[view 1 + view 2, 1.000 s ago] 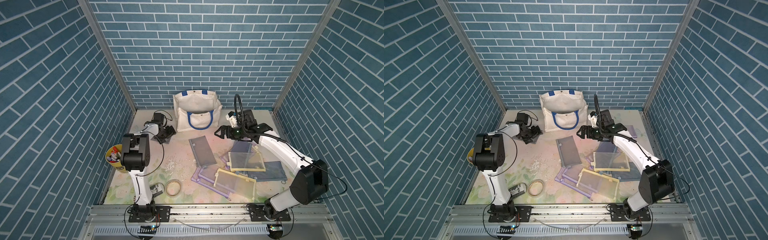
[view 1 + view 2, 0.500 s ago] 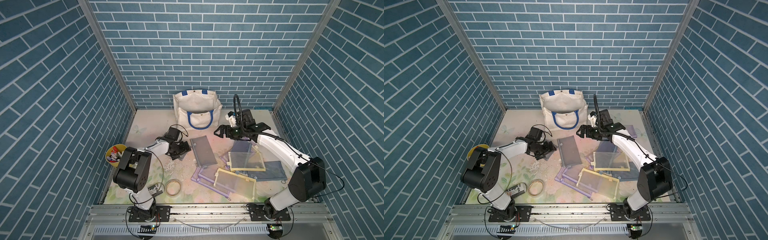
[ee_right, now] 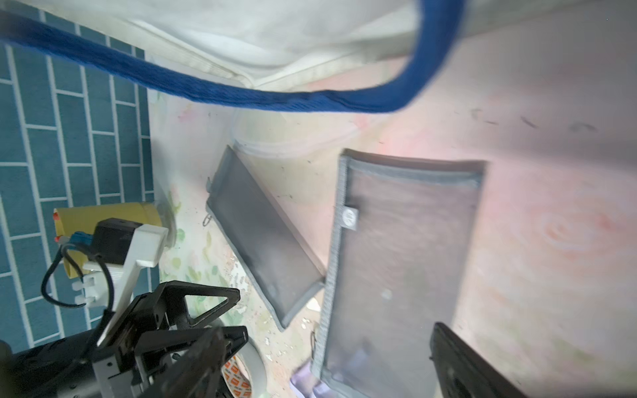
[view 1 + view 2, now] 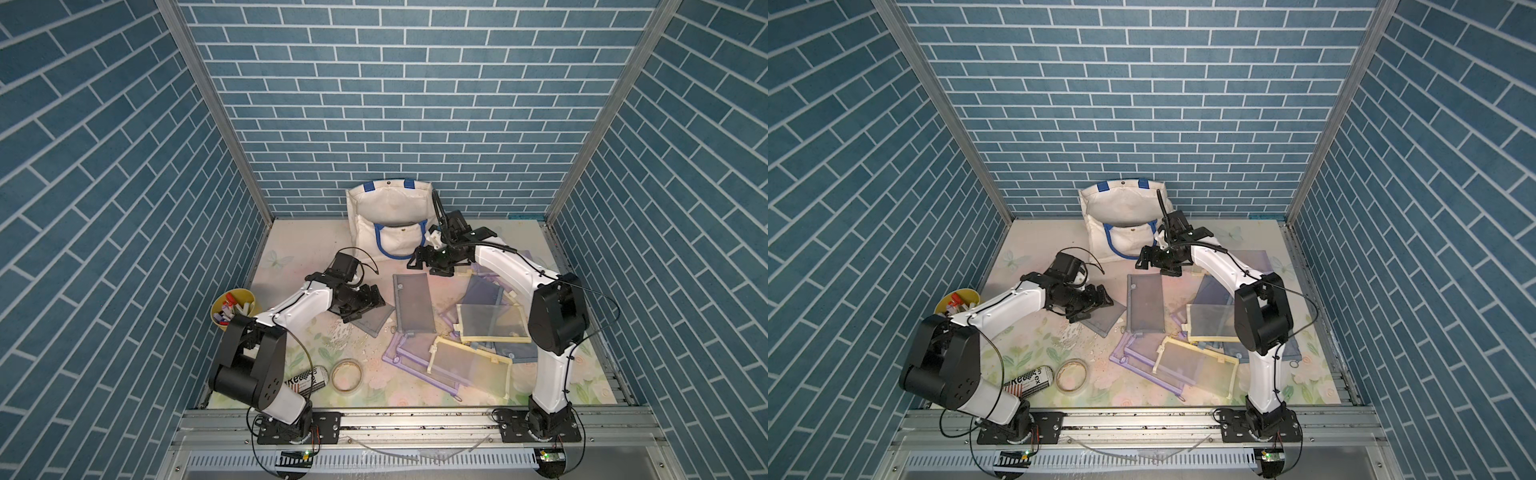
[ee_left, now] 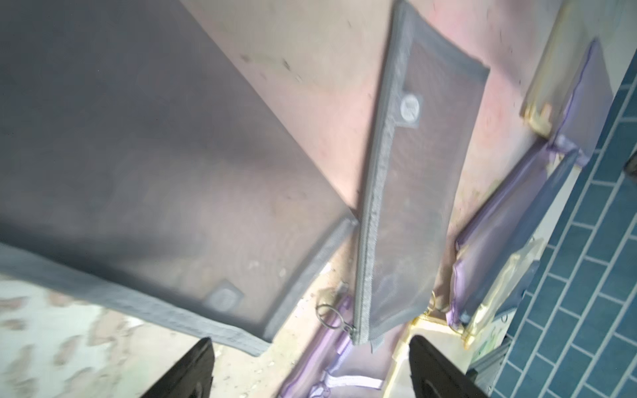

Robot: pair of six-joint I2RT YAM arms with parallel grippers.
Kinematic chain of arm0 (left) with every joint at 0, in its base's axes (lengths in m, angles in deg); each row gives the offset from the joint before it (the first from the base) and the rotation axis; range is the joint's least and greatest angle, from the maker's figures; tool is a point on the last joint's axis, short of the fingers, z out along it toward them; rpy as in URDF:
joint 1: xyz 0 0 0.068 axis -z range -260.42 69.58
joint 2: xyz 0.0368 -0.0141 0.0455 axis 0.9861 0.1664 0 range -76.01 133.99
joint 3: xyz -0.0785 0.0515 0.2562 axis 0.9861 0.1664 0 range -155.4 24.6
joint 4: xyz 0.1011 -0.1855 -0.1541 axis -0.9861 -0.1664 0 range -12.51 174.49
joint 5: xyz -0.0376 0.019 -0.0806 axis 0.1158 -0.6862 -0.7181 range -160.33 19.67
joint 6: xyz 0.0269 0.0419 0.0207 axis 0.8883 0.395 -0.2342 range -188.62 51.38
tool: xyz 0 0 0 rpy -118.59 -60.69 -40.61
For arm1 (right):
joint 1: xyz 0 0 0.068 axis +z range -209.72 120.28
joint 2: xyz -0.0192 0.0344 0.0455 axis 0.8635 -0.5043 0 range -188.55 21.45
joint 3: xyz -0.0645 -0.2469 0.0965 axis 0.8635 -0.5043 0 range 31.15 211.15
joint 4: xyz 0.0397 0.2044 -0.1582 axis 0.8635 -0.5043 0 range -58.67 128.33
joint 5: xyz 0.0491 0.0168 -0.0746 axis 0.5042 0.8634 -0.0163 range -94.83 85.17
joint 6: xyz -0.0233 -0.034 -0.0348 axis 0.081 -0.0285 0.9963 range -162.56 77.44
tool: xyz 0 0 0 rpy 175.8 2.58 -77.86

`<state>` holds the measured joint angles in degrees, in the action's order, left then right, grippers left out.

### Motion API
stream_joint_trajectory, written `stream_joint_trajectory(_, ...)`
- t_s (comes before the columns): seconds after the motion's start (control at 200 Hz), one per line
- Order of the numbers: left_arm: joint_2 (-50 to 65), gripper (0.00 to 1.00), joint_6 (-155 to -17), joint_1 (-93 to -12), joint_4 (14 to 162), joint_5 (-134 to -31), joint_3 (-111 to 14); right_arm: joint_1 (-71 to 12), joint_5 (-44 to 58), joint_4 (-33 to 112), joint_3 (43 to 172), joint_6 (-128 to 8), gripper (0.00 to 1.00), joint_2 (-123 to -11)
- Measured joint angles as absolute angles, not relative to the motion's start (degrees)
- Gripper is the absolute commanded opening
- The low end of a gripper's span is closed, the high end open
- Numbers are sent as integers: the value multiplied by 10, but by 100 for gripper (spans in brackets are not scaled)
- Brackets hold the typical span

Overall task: Put the pencil pouch into the canvas bag
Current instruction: Move the pencil pouch to the center of the board, then pick up the pencil pouch.

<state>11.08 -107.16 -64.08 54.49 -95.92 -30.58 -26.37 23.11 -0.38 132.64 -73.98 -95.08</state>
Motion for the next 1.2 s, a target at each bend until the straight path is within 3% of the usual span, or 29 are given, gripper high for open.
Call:
stream_joint_trajectory(0.245,58,83,-1046,-769,531,-947,-245,-216,258,-45,1555,-740,79,-1136)
stream_joint_trajectory(0.355,50,82,-1043,-804,550,-947,-205,-199,258,-48,1597,-742,75,-1184)
stream_joint_trajectory(0.765,75,80,-1077,-813,707,-985,-135,-172,267,4,1511,-744,66,-1200)
stream_joint_trajectory(1.2,137,72,-1137,-809,902,-1032,-114,-149,299,100,1415,-773,48,-1166)
